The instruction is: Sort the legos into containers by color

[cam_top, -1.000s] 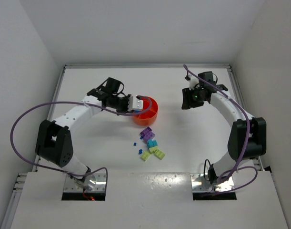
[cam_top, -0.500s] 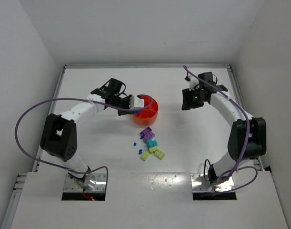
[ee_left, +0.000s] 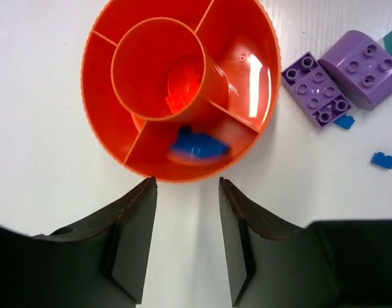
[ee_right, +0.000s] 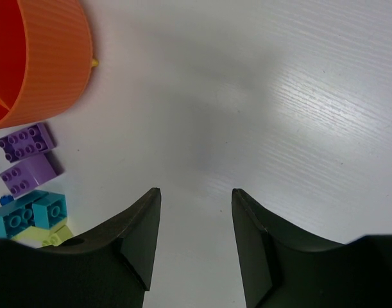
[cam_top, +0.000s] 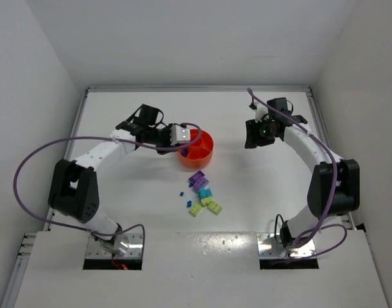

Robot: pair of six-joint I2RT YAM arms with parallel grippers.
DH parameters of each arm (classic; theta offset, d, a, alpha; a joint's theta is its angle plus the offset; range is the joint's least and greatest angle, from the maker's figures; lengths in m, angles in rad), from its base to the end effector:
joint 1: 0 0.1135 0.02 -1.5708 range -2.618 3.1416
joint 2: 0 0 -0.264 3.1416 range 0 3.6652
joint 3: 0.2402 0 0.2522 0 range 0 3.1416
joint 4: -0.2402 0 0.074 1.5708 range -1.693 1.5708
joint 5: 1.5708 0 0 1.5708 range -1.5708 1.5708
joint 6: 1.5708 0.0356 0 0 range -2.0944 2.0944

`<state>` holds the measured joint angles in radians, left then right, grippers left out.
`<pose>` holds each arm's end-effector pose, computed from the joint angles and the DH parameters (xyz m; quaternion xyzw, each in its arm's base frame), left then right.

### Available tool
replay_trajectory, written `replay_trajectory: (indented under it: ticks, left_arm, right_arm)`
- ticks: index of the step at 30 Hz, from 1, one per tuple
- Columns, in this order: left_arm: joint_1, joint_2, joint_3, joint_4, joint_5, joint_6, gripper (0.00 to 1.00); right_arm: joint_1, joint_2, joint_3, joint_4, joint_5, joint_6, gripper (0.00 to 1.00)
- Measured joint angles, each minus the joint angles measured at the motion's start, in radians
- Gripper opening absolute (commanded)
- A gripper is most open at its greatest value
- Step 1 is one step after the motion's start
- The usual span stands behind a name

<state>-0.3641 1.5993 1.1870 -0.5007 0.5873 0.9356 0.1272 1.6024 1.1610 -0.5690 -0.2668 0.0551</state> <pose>0.3101 -0.1393 0.2522 0.6226 0.6647 -0.1757 0.3739 0.3292 0.0516 0.2352 -0.0711 0.9505 0.1522 0.2613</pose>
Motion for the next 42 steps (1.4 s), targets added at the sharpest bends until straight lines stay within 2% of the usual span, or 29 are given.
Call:
replay_trajectory:
  ticks: [2,8,13,19,24,27,33,42]
  left_arm:
    - [0.005,-0.063,-0.043,0.011,0.008,-0.008,0.4]
    - [-0.033,-0.328,-0.19,-0.004,0.031,-0.038,0.4]
    - [-0.142,-0.417,-0.335,-0.025,0.035,-0.091,0.41]
    - [-0.307,-0.419,-0.465,-0.021,0.0,-0.2,0.41]
    - [-0.383,-0.402,-0.49,0.021,-0.067,-0.328,0.4]
    - [-0.395,-0.342,-0.474,0.037,-0.116,-0.409,0.37]
    - [-0.393,-0.157,-0.365,0.06,-0.209,-0.603,0.38]
    - [-0.394,-0.14,-0.324,0.073,-0.306,-0.796,0.39]
  right_arm:
    - [0.0,-0.007,-0.003,0.0,0.0,0.0,0.49]
    - [0.0,-0.023,-0.01,0.007,-0.006,0.002,0.49]
    - [0.0,-0.023,-0.014,0.01,-0.012,0.002,0.49]
    - [0.0,-0.023,-0.015,0.011,-0.019,0.002,0.49]
    - [0.0,-0.024,-0.015,0.01,-0.019,0.002,0.49]
    - [0.0,-0.026,-0.015,0.01,-0.019,0.002,0.49]
    - [0.0,-0.025,-0.015,0.01,-0.019,0.002,0.49]
    - [0.0,-0.026,-0.015,0.01,-0.019,0.002,0.49]
